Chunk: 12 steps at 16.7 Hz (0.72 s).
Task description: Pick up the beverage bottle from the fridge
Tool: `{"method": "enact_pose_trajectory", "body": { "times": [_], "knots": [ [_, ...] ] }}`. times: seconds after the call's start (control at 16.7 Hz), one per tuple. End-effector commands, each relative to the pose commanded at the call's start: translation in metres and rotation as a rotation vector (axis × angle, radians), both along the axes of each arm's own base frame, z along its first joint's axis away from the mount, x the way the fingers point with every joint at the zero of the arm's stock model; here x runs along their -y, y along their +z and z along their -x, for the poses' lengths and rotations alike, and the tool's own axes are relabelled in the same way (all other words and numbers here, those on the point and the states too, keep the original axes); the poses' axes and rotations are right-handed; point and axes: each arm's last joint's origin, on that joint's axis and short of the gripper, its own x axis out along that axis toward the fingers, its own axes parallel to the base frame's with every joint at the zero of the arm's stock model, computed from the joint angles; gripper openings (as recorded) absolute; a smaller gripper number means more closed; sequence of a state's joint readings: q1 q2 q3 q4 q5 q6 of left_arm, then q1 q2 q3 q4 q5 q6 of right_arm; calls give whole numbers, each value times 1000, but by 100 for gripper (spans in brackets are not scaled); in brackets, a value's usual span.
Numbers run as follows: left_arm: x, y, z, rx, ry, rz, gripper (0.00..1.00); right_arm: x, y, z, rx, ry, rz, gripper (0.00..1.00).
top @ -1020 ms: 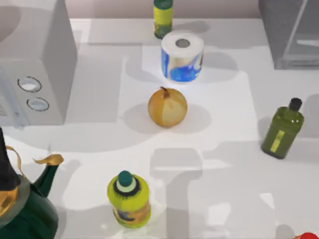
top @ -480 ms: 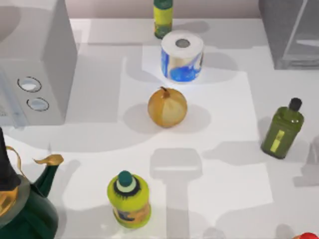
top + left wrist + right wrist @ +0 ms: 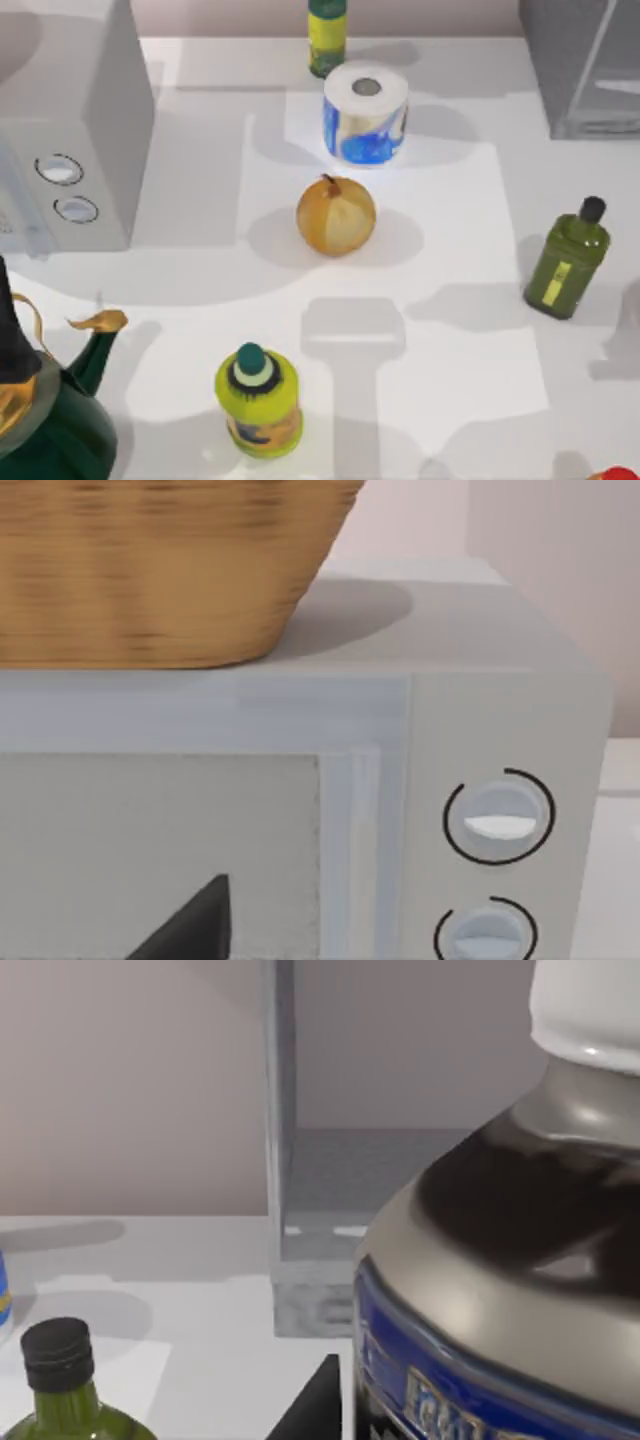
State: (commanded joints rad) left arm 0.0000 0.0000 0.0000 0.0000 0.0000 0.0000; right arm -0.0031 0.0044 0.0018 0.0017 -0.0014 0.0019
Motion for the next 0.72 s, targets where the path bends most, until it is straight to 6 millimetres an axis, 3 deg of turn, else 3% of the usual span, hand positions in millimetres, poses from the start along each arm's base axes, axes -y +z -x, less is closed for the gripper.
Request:
{"method": "enact_pose_trajectory", "body": {
  "times": [0.42,0.72],
  "knots": [
    [0,0,0,0,0,0,100,-20,36,-9,92,18,-28,0],
    [0,0,0,0,0,0,100,-66,48,-28,44,26,-66,0]
  ]
}}
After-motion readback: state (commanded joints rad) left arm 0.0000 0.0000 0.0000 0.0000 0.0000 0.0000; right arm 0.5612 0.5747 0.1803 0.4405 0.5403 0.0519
